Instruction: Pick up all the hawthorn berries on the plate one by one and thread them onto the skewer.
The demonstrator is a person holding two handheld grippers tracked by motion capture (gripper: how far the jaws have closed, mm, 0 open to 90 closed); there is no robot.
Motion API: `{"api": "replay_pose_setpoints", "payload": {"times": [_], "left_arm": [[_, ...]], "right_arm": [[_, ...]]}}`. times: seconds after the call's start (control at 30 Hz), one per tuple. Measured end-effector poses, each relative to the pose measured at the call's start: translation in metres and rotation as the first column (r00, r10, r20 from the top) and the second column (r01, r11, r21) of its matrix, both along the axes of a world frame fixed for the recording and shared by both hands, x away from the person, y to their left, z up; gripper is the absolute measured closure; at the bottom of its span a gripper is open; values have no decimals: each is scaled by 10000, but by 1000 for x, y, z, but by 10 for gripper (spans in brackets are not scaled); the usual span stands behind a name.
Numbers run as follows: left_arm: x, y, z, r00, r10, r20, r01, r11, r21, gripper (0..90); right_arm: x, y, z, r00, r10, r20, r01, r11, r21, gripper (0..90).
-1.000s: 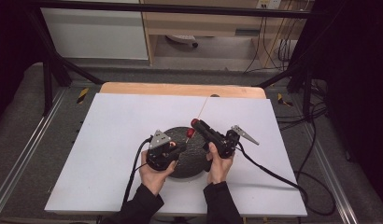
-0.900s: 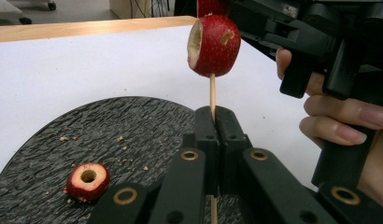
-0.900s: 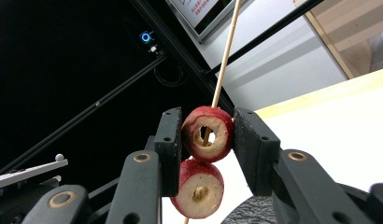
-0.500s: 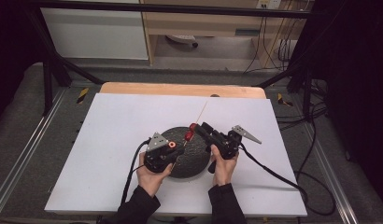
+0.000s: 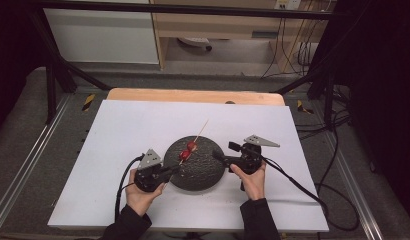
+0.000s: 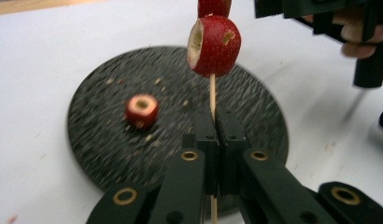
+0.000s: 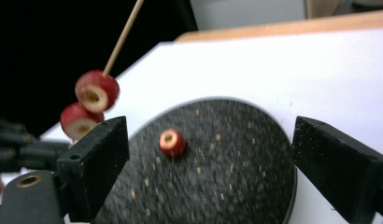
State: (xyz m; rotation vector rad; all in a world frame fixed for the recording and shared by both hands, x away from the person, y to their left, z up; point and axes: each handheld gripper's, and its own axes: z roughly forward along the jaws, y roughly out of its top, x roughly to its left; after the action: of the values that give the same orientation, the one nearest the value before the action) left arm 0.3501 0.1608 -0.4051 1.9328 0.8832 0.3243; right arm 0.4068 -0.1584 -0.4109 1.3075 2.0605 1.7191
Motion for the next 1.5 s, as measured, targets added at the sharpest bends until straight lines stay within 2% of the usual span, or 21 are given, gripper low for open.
{"api": "replay_pose_setpoints", "payload": {"times": [0.13, 0.27, 0.4, 0.5, 0.6, 0.7, 0.77, 0.87, 0.93, 1.03, 1.13, 1.3, 1.43, 1.5], "left_arm": [[-6, 17, -3, 10000, 52, 11, -53, 9996, 265, 886], [-11, 34, -4, 9999, 158, 14, -158, 9988, 470, 886], [-17, 52, -6, 9995, 309, -2, -308, 9970, 708, 886], [-20, 63, -9, 9990, 447, -57, -442, 9967, 681, 886], [-22, 71, -12, 9989, 450, -93, -441, 9955, 838, 886], [-22, 77, -16, 9988, 442, -205, -425, 9960, 782, 886], [-22, 79, -17, 9989, 402, -226, -384, 9963, 767, 886], [-24, 83, -20, 9991, 368, -226, -348, 9958, 842, 886], [-24, 86, -21, 9991, 356, -234, -335, 9957, 859, 886], [-25, 90, -22, 9991, 378, -212, -357, 9952, 912, 886], [-25, 97, -22, 9983, 553, -192, -532, 9941, 946, 886], [-25, 104, -22, 9977, 632, -224, -609, 9940, 908, 886], [-24, 105, -22, 9980, 603, -210, -582, 9941, 915, 886], [-24, 106, -22, 9977, 632, -224, -609, 9941, 900, 886]], "right_arm": [[1, 1, -4, 9992, 366, -153, -374, 9975, -605, 78], [1, 1, -5, 9972, 671, -339, -707, 9900, -1225, 53], [1, 4, -3, 9935, 998, -556, -1092, 9724, -2064, 43], [3, 8, 1, 9892, 1241, -779, -1403, 9555, -2596, 36], [5, 13, 4, 9854, 1372, -1005, -1610, 9432, -2907, 34], [7, 19, 8, 9807, 1572, -1159, -1866, 9296, -3179, 35], [9, 23, 10, 9790, 1641, -1210, -1955, 9240, -3287, 37], [10, 31, 14, 9743, 1837, -1301, -2193, 9052, -3641, 38], [12, 36, 15, 9711, 1948, -1377, -2331, 8973, -3749, 42], [16, 45, 16, 9671, 1999, -1573, -2478, 8800, -4053, 48], [20, 53, 18, 9640, 2060, -1681, -2593, 8682, -4230, 56], [28, 69, 19, 9602, 2008, -1942, -2676, 8609, -4327, 64], [35, 83, 20, 9542, 2077, -2155, -2863, 8432, -4550, 70], [38, 91, 20, 9521, 2114, -2209, -2940, 8313, -4717, 75]]}}
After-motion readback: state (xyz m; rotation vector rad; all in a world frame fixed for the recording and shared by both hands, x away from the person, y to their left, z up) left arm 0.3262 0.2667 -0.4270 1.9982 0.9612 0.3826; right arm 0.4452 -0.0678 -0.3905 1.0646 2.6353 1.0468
